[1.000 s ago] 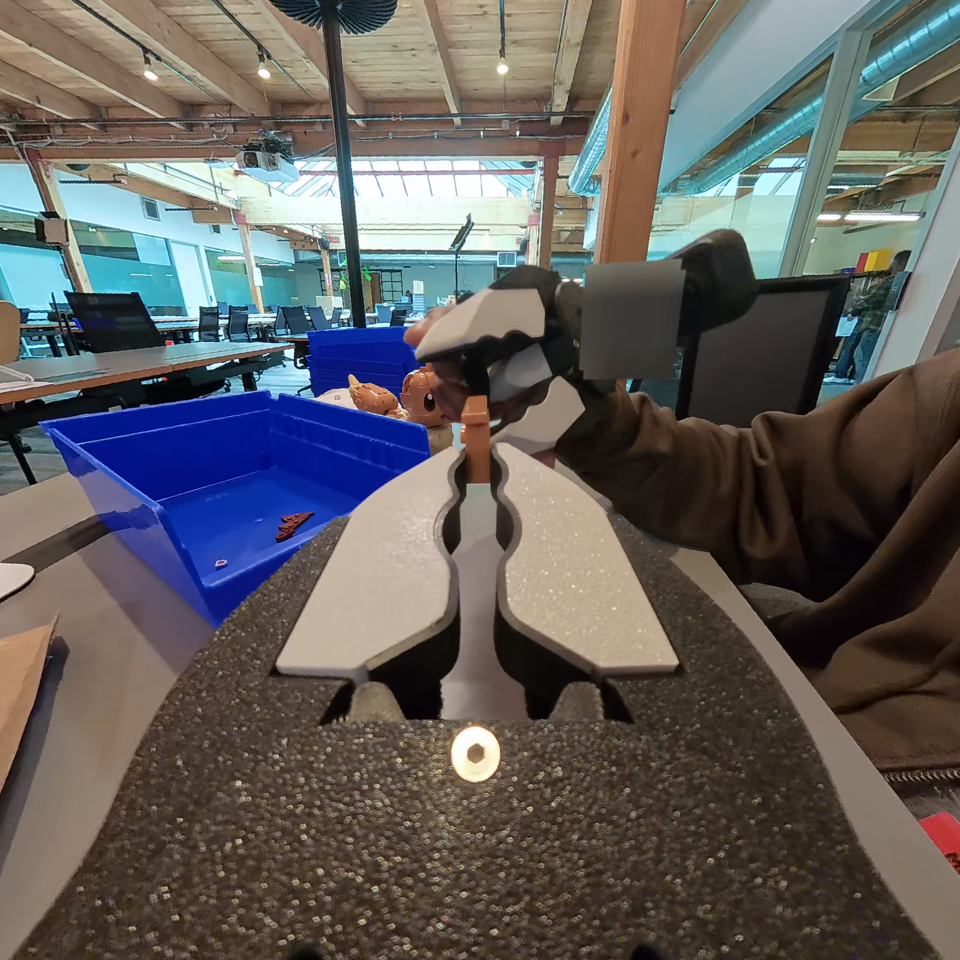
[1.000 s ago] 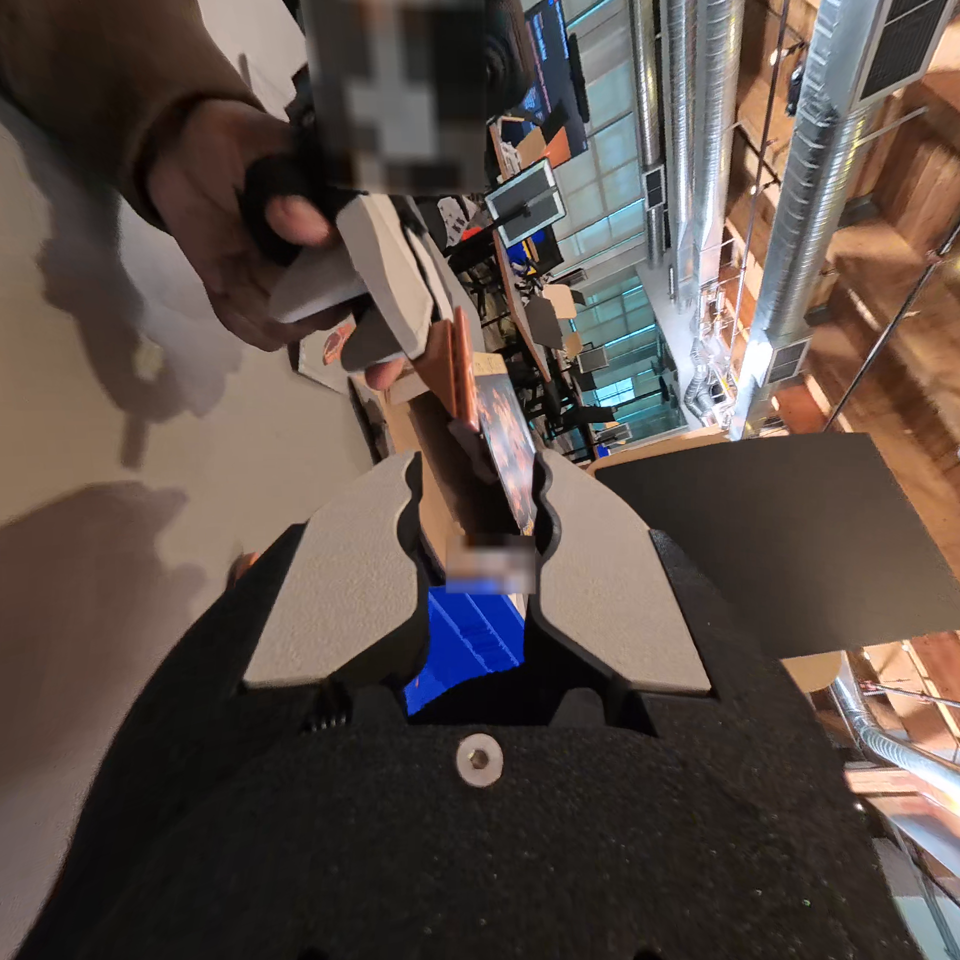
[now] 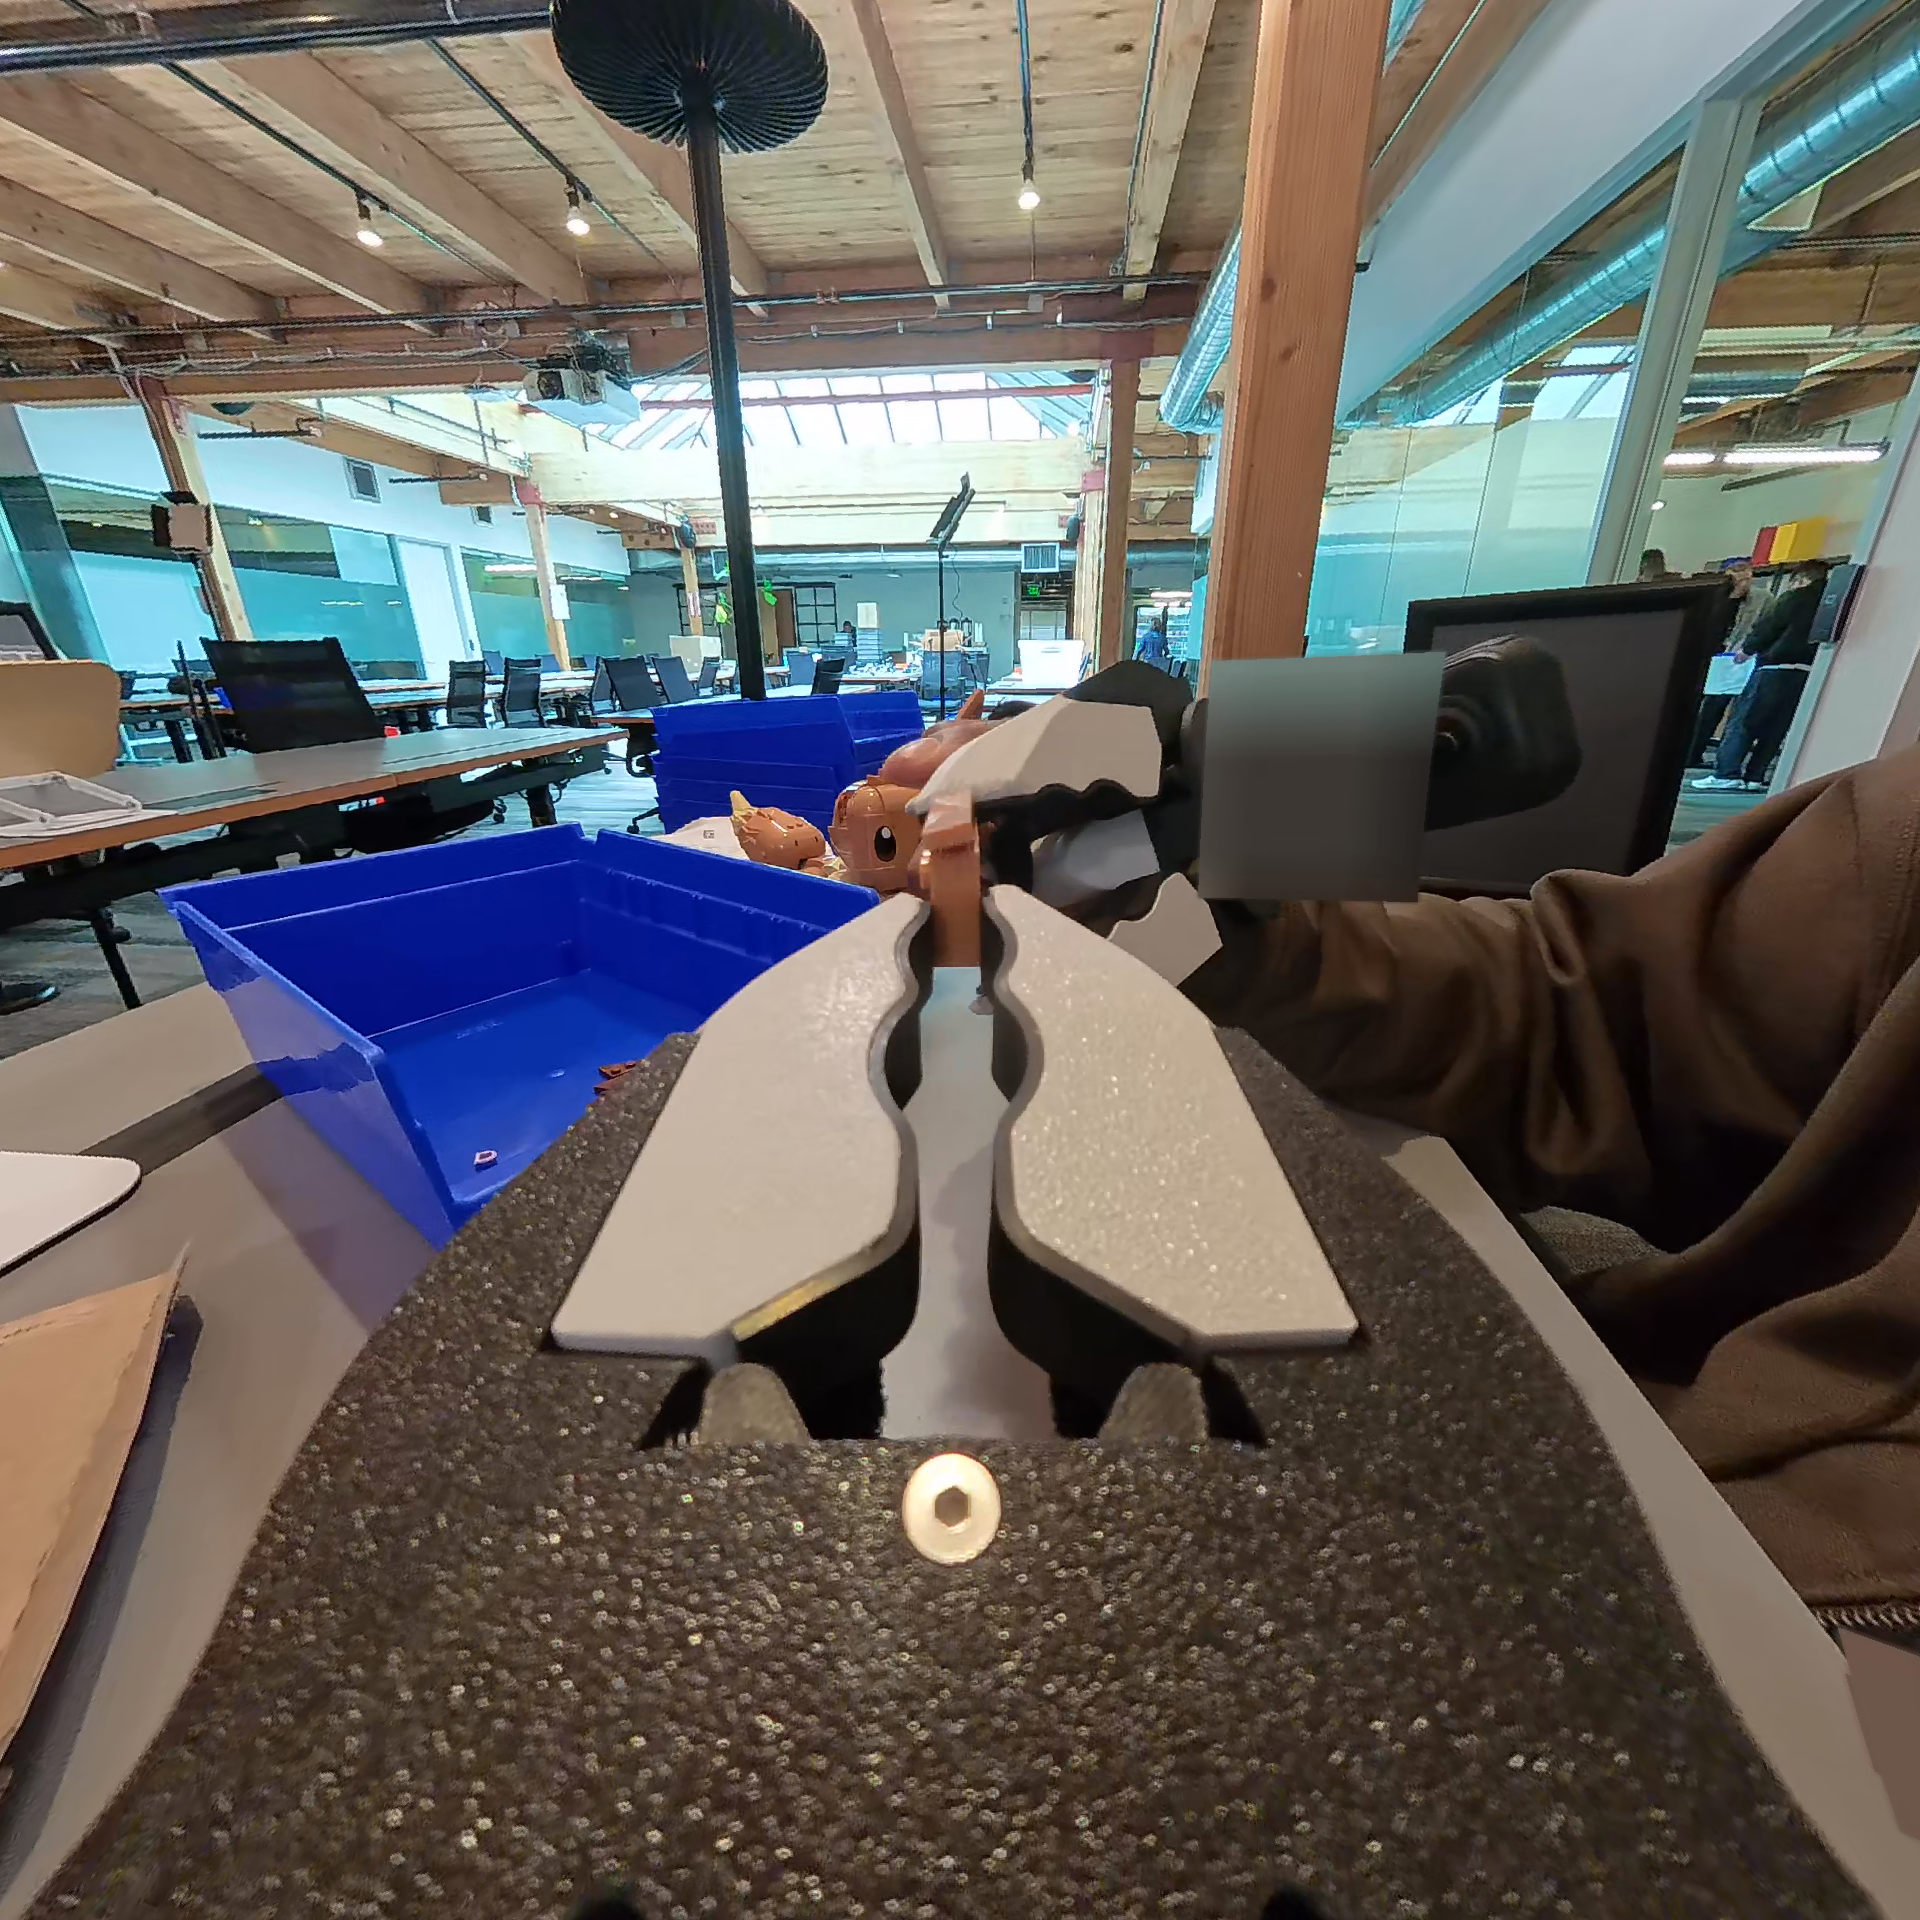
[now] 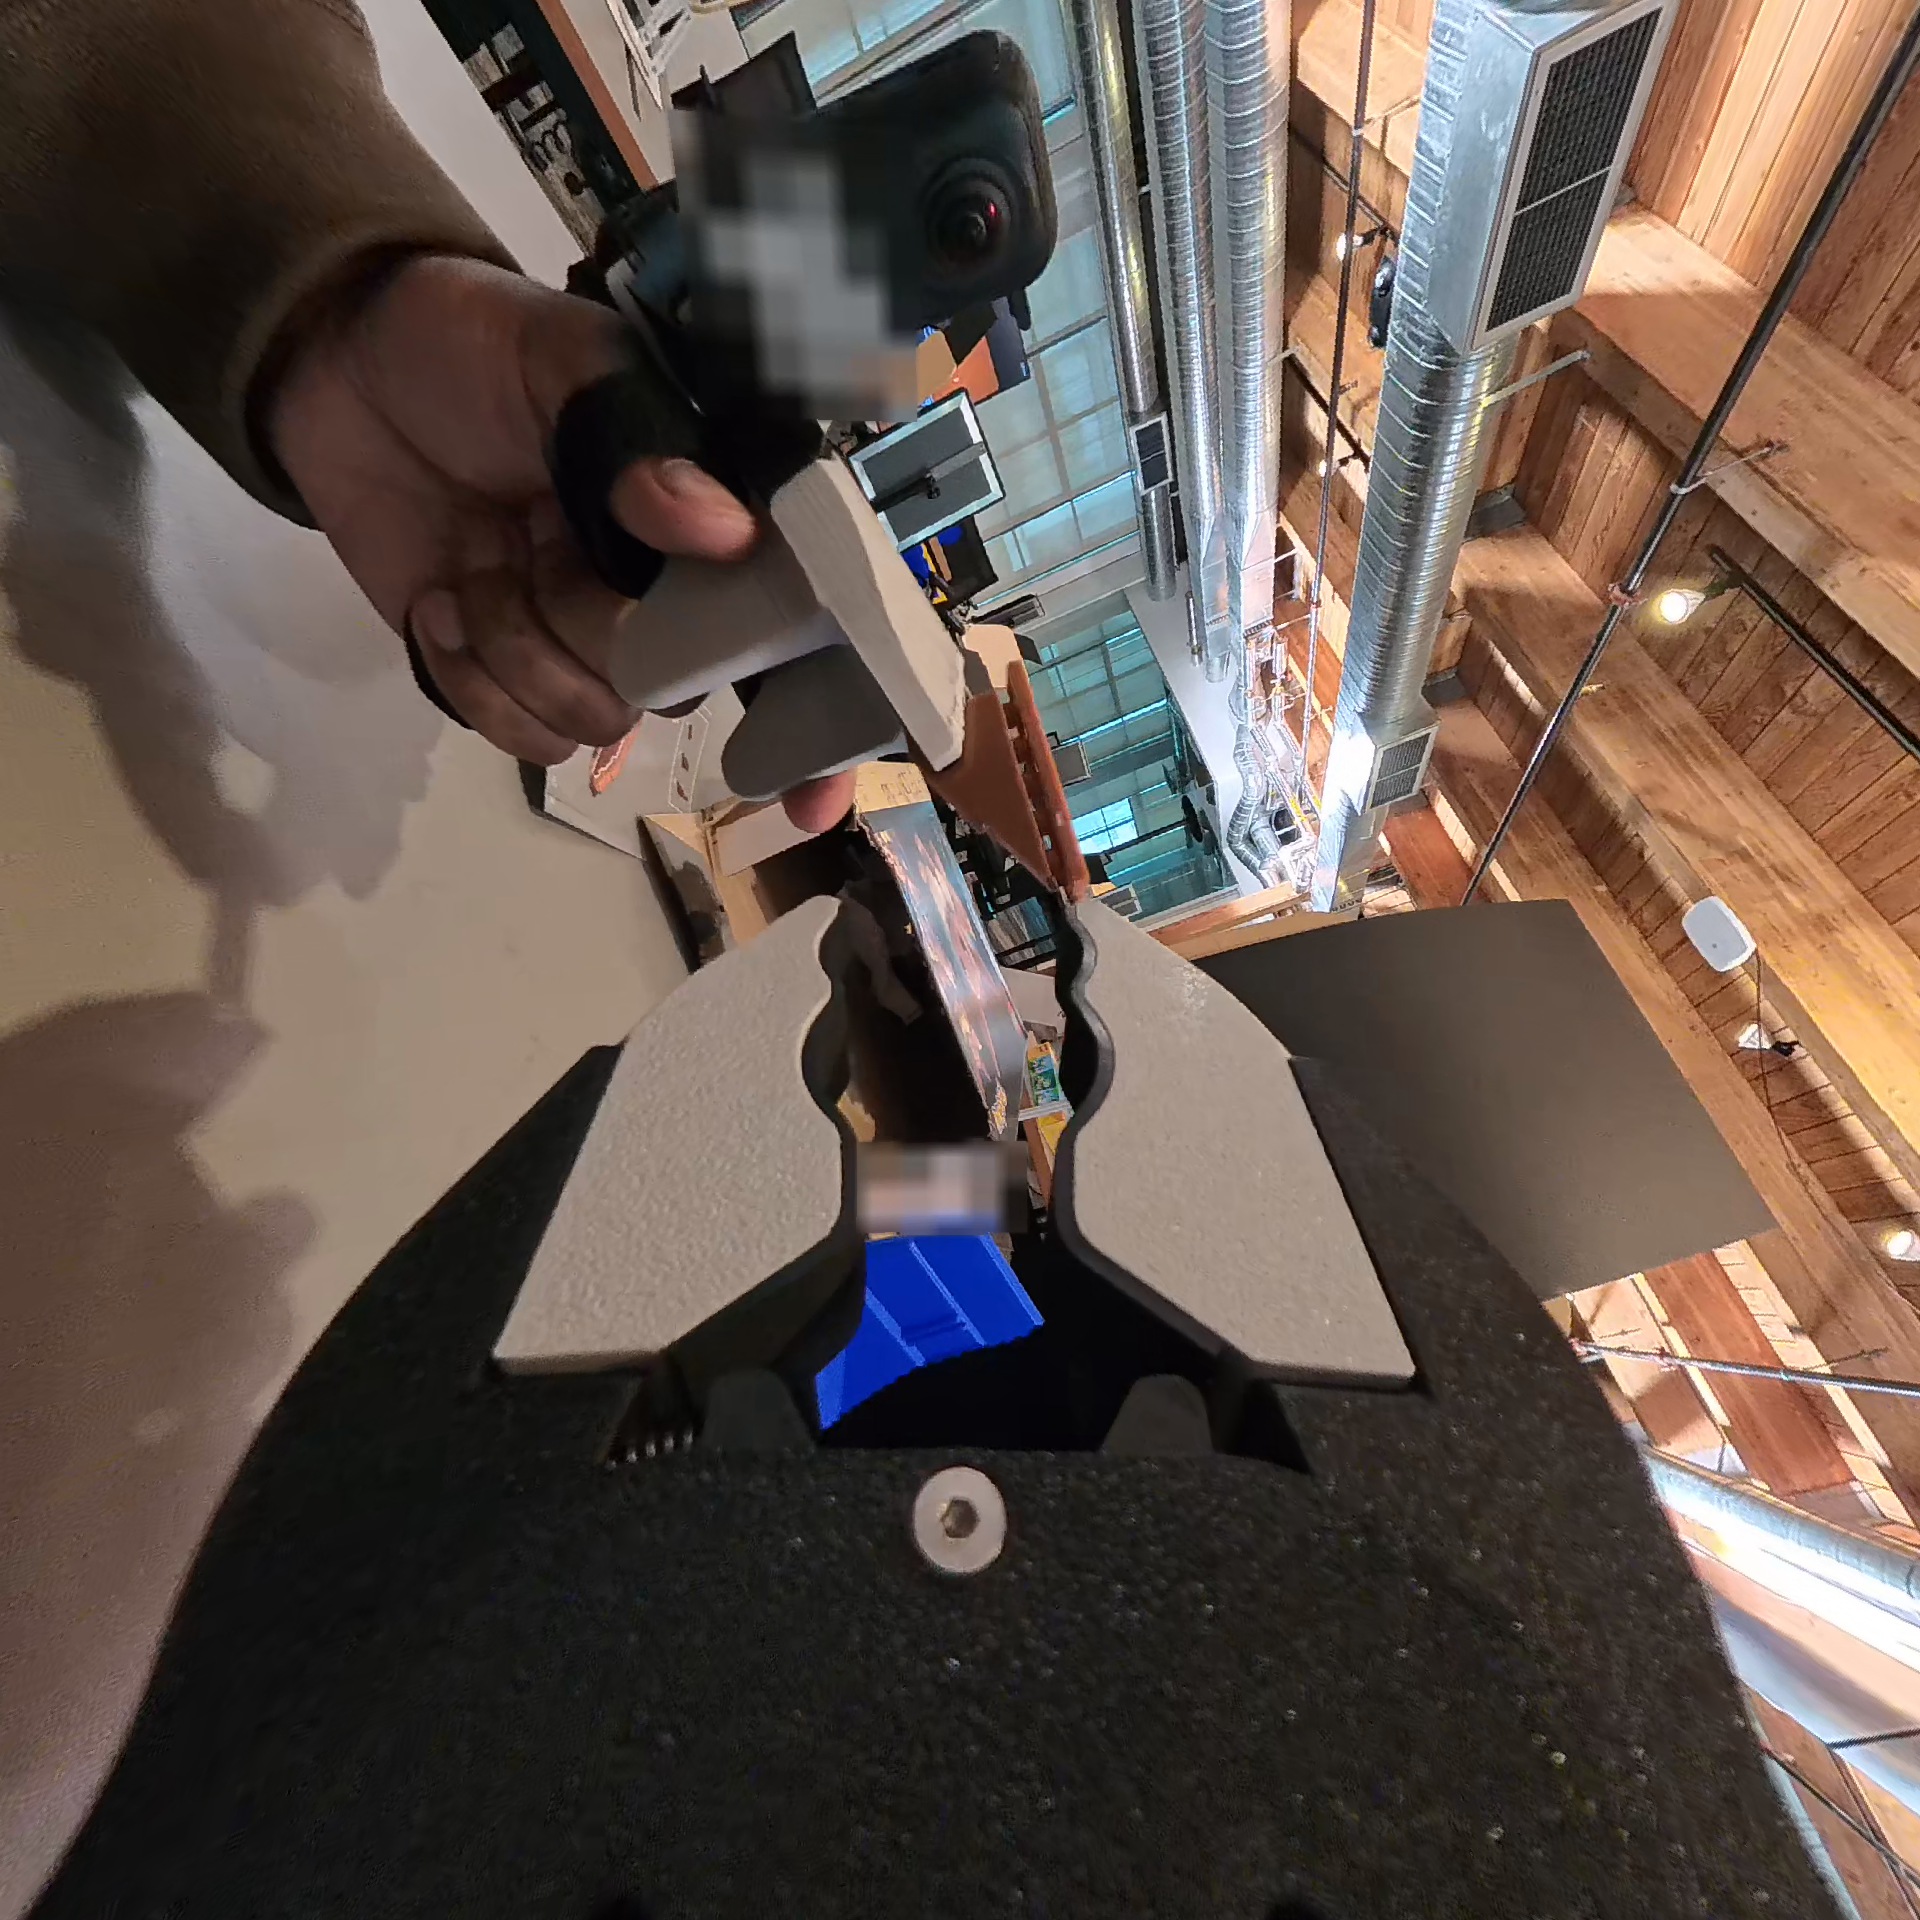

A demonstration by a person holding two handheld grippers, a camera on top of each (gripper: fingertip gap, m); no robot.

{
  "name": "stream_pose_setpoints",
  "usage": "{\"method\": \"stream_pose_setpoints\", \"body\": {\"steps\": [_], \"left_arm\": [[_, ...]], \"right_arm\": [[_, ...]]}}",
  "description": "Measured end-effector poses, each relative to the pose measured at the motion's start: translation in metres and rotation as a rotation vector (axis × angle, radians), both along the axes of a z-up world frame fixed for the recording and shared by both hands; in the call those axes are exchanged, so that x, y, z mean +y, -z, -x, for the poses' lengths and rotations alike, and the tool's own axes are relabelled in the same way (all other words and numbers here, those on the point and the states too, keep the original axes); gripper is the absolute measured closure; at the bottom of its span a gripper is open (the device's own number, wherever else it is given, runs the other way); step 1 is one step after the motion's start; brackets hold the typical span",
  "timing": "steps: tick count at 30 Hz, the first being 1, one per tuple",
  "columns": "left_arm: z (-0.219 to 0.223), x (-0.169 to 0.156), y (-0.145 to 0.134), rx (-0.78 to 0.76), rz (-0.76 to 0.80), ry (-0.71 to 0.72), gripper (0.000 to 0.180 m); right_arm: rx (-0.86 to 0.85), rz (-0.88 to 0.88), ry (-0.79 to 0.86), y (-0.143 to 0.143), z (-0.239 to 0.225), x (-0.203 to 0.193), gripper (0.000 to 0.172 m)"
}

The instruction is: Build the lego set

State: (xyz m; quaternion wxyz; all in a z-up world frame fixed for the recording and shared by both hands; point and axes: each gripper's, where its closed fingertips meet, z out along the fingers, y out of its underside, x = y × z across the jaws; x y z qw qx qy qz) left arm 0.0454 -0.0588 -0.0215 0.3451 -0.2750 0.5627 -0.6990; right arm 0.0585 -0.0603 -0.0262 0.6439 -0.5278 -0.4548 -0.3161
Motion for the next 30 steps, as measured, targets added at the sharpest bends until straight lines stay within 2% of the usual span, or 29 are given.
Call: {"method": "stream_pose_setpoints", "body": {"steps": [12,19,24,30], "left_arm": [[-0.002,0.003,0.003,0.01,-0.015,-0.014,0.173],[-0.003,0.009,0.002,0.013,-0.028,-0.049,0.173],[-0.005,0.015,0.001,0.013,-0.035,-0.082,0.173],[-0.006,0.024,-0.003,-0.002,-0.031,-0.126,0.173]], "right_arm": [[0.007,0.024,0.009,0.003,-0.008,0.001,0.136],[0.081,0.213,0.045,0.033,-0.028,0.009,0.14],[0.264,0.52,0.207,0.081,-0.046,0.028,0.143],[0.614,0.764,0.446,0.122,-0.05,0.051,0.146]]}}
